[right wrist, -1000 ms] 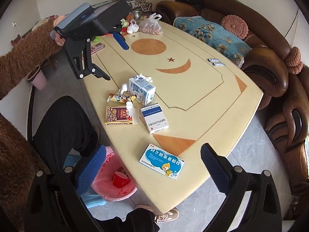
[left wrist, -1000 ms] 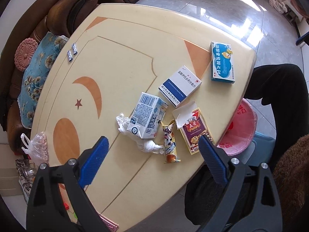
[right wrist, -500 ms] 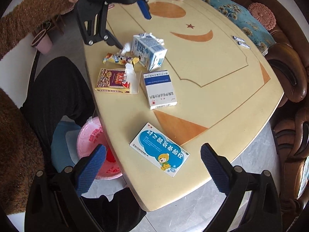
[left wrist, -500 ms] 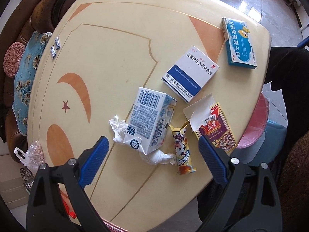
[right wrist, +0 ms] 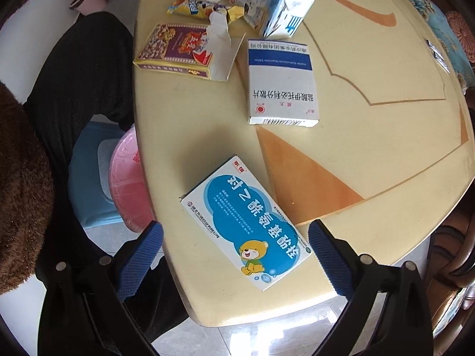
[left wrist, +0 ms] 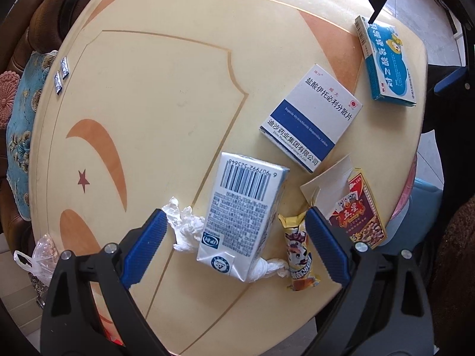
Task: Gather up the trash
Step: 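Grasp milk carton with left gripper while right gripper grasps blue medicine box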
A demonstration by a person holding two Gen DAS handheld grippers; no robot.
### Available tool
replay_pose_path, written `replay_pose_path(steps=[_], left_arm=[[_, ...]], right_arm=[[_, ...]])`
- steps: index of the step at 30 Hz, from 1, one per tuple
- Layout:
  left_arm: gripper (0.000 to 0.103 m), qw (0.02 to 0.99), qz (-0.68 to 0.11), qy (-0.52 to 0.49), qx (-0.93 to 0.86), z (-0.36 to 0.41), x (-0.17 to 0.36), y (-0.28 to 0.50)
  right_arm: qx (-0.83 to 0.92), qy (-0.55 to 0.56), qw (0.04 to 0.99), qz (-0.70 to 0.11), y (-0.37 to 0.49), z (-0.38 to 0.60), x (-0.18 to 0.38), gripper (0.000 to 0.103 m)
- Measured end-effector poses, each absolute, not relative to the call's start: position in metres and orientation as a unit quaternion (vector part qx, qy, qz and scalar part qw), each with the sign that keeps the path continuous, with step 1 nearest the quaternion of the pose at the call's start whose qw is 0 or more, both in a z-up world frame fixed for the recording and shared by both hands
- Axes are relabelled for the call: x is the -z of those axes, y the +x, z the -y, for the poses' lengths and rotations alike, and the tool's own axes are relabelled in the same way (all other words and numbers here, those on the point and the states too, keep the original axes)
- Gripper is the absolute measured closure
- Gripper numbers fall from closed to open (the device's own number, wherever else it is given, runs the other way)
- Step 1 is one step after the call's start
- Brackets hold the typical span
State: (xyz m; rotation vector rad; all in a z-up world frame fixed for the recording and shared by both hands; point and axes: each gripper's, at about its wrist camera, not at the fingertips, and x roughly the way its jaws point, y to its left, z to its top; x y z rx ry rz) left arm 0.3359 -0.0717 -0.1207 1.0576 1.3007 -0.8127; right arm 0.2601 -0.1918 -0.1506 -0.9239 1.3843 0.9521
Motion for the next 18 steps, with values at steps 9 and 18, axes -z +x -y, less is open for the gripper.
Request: replay_pose_path(steps=[9,18], left_arm=[[0.012,0.574,-0.580,0.447,0.366,0.079,0.146,0.341],[0.045,0.581,-0.591,0.429,0.360,0.083,0.158,0.346]], right_arm=[[-0.406,-0.416,0.545,-0.605,0.270,0.193,0.181,0.010],[-0.366,-0.365,0.603,-0.608,0.282,0.204,0.169,0.024]])
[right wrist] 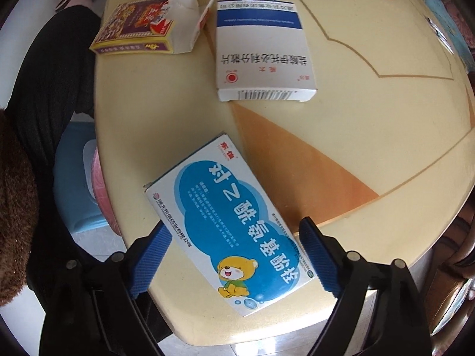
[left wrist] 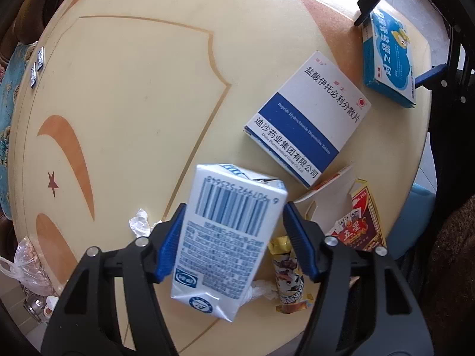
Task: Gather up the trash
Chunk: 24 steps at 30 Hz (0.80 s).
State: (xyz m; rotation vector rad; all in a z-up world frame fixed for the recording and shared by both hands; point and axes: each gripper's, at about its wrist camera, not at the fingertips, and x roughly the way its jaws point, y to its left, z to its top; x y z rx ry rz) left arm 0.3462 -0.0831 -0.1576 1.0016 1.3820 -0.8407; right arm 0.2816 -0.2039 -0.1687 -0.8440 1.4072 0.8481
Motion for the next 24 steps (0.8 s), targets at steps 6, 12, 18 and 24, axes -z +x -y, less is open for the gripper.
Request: replay_pose_path(steps=[6,12,18,24], left_arm=[[0.057,0.599,-0.597,0.408,0.344,0.082,0.155,0.352],[0.058,0.643,-0.600,0.365,0.304,0.076,0.145,0.360],[0.058,0.682,-0.606,0.329,0.243,0.069,0.138,0.363],[0.058,0.713,-0.605,0.276,0.220,0.065,0.106,0.356]], right_arm=[[-0.318,-0.313,0.644,-0.621,0.295,0.213,0.166,0.028],[-0.257,-0.241,0.698,-0.624,0.306,0.225,0.160,0.031],[-0.181,-0.194,0.757,-0.597,0.313,0.230,0.131,0.033],[-0.144,-0.170,0.784,-0.580,0.318,0.236,0.099,0.034]])
